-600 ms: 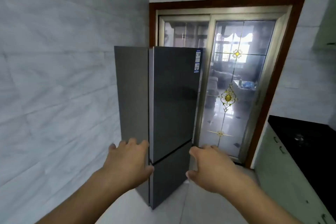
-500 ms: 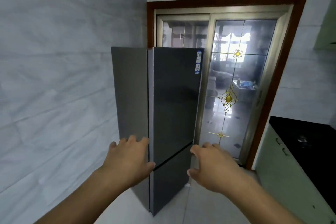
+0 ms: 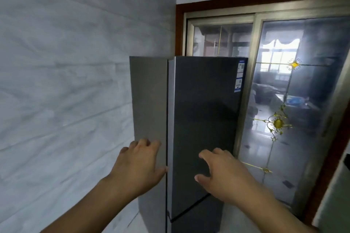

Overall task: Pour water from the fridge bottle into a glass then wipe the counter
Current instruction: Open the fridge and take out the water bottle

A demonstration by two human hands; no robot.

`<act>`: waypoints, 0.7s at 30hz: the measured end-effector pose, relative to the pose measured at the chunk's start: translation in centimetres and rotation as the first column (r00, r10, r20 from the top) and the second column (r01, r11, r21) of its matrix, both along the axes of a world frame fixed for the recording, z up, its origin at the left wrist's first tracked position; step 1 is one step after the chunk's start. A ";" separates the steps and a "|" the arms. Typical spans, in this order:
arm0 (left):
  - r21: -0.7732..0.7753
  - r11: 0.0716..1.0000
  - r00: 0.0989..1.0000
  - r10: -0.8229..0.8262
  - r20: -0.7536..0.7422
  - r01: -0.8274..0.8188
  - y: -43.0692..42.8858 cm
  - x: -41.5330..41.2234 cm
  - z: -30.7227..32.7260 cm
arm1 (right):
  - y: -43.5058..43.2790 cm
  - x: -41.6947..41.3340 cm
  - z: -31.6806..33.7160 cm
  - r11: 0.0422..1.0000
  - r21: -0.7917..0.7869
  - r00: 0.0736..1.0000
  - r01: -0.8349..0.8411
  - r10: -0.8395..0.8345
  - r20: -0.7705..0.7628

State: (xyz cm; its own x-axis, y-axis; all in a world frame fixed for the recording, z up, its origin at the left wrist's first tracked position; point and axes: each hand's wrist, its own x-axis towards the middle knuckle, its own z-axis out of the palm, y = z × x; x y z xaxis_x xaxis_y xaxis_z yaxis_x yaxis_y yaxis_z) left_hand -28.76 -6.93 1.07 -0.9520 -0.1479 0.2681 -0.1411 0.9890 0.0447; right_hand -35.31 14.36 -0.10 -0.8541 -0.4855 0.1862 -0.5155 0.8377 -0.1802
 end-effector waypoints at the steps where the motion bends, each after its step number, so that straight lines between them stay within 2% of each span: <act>1: 0.002 1.000 1.000 0.016 -0.026 -0.015 -0.1 -1.7 0.2 | -0.4 -2.4 0.2 0.999 -0.024 0.999 -0.032 0.032 -0.017; 4: 0.021 0.998 0.996 0.058 -0.070 -0.057 -0.4 -6.2 0.9 | -2.0 -8.0 1.0 0.992 -0.081 0.995 -0.095 0.092 -0.042; 11: 0.115 0.992 0.951 0.086 -0.298 -0.053 -1.9 -16.6 1.3 | -5.7 -17.1 3.3 0.935 -0.252 0.958 -0.250 0.200 -0.207; 14: 0.165 0.986 0.924 0.053 -0.378 0.010 -2.9 -20.4 0.8 | -7.5 -19.7 4.1 0.885 -0.337 0.928 -0.321 0.222 -0.301; 18: 0.273 0.950 0.891 -0.015 -0.454 0.154 -5.1 -24.6 0.3 | -9.9 -22.7 4.7 0.841 -0.374 0.851 -0.391 0.175 -0.496; 21: 0.396 0.870 0.872 -0.073 -0.484 0.293 -6.8 -27.4 -0.2 | -12.0 -25.0 4.9 0.830 -0.335 0.728 -0.447 0.120 -0.675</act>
State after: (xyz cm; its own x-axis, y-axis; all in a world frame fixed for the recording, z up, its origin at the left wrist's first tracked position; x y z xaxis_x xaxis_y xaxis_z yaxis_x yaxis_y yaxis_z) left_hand -56.13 -13.74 0.82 -0.7682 -0.1899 0.6114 0.1842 0.8490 0.4952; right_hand -60.26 2.38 4.83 -0.3082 -0.4036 0.8614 -0.8431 0.5353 -0.0508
